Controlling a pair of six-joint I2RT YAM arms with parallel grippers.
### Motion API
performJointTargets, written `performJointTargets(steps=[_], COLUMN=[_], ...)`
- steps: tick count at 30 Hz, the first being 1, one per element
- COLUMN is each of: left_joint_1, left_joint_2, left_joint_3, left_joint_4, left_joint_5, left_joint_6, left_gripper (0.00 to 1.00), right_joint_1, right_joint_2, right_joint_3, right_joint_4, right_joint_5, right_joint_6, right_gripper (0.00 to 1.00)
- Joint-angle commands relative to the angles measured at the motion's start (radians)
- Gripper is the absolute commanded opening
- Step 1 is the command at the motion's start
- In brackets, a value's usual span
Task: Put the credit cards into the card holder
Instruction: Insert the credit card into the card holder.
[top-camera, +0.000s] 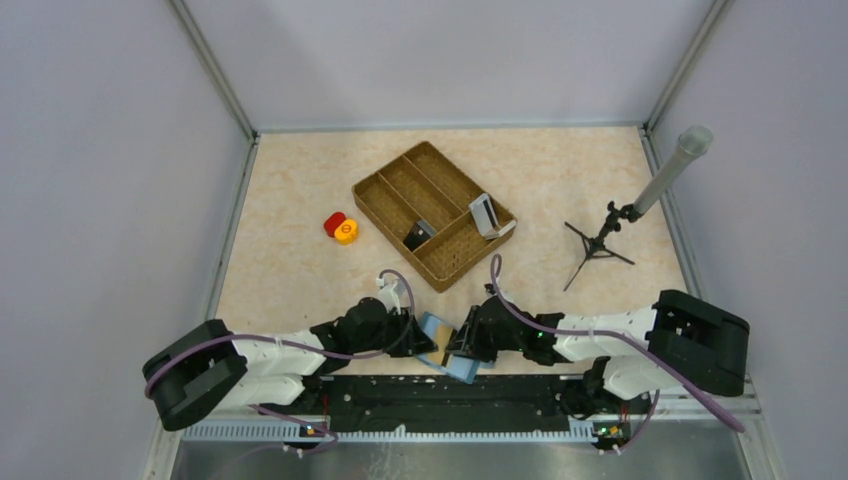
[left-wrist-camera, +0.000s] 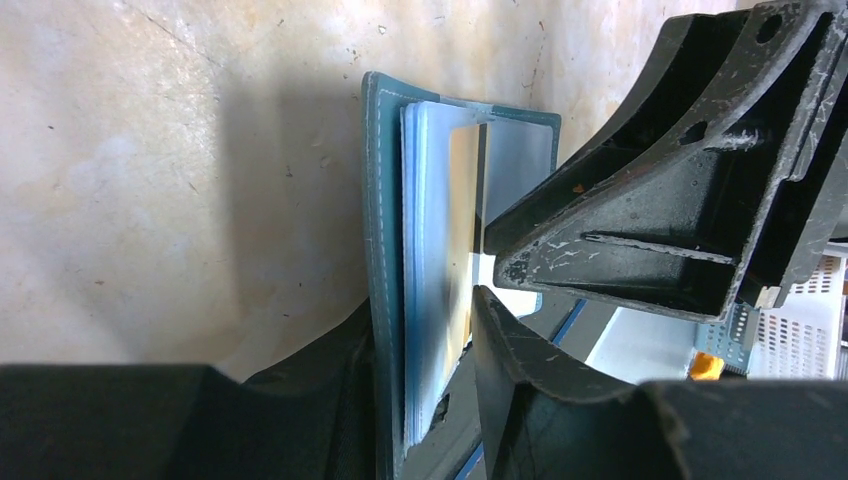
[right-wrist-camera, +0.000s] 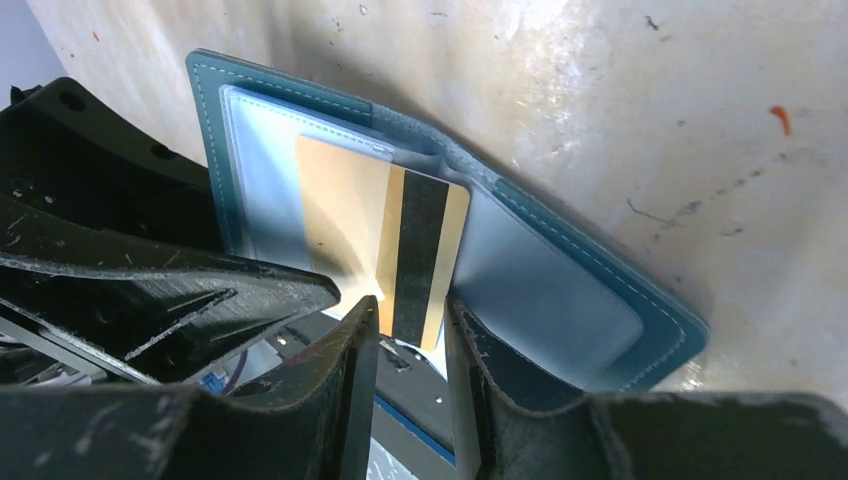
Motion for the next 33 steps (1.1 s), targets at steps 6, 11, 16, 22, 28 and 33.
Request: performJointTargets(steps=[6, 11, 16, 22, 28, 33], left_joint_1=[-0.003, -0.004, -0.004, -0.004, -0.004, -0.004], left_joint_2=[0.012, 0.013, 0.012, 0.016, 0.021, 0.020], left_joint_3=[-0.013, -0.013, -0.012, -0.010, -0.010, -0.010], left_joint_4=[-0.059, -0.065, -0.068, -0.075, -0.069, -0.069], left_joint_5=[-0.024, -0.027, -0.031, -0.035, -0.030, -0.033], left_joint_6=[0.018, 0.016, 0.014, 0.014, 0.016, 0.013], left_gripper=[0.41, 0.41, 0.41, 0.41, 0.41, 0.40], right_joint_1=[0.013, 0.014, 0.013, 0.013, 0.014, 0.013], right_joint_2=[0.073, 0.082, 0.057, 0.046, 0.067, 0.067], right_joint_3=[0.009, 0.021, 0.009, 0.011, 0.017, 0.020], right_joint_4=[0.103, 0.128, 0.163, 0.200, 0.228, 0.268], right_joint_5=[-0.002, 0.007, 0.032, 0.058, 0.052, 0.042], right_joint_6=[0.005, -0.007, -0.010, -0.025, -0.028, -0.017], right_gripper=[0.30, 0.30, 0.30, 0.30, 0.29, 0.27])
